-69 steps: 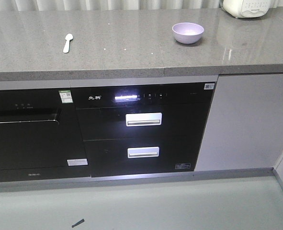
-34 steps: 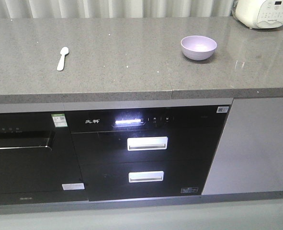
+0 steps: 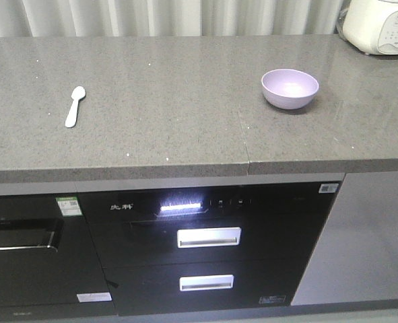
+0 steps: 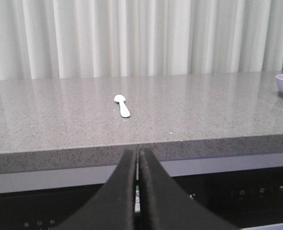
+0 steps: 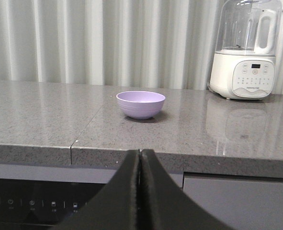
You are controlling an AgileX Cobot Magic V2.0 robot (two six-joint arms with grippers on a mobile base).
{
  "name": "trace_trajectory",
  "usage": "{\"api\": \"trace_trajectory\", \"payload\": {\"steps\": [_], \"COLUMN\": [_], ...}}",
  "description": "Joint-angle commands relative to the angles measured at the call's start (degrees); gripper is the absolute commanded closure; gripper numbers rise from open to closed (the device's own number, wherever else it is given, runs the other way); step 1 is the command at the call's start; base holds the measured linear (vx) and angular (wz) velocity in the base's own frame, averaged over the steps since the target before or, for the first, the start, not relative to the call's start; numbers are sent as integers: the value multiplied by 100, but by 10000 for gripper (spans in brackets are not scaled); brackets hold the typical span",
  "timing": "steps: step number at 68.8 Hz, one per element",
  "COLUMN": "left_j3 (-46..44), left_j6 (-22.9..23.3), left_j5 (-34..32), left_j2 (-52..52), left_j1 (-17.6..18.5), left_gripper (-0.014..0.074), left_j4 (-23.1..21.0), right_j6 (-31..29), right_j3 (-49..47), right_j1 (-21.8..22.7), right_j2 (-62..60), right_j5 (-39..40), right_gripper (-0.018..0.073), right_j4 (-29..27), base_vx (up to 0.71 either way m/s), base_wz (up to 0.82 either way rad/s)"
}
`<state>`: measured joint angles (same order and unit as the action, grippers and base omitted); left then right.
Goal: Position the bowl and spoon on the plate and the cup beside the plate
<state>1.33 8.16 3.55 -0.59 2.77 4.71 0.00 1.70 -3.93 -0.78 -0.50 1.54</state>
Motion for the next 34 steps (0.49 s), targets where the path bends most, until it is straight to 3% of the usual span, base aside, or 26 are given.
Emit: {"api": "trace_trajectory", "payload": {"steps": [1, 34], "left_j3": [-102, -102], "left_j6": [15, 15], "left_j5": [-388, -388], "left_j2": [-83, -83], "left_j1": [-2, -2], "left_gripper": [603, 603], "left_j4": [-8, -8], "right_j6": [0, 0], "right_j3": [43, 43], "right_j1": [32, 32], "right_j2": [-23, -23], "right_j5": [418, 418], "right_gripper": [570, 570], "right_j4": [15, 15], "base_vx": [21, 20], "base_wz": [1, 3]}}
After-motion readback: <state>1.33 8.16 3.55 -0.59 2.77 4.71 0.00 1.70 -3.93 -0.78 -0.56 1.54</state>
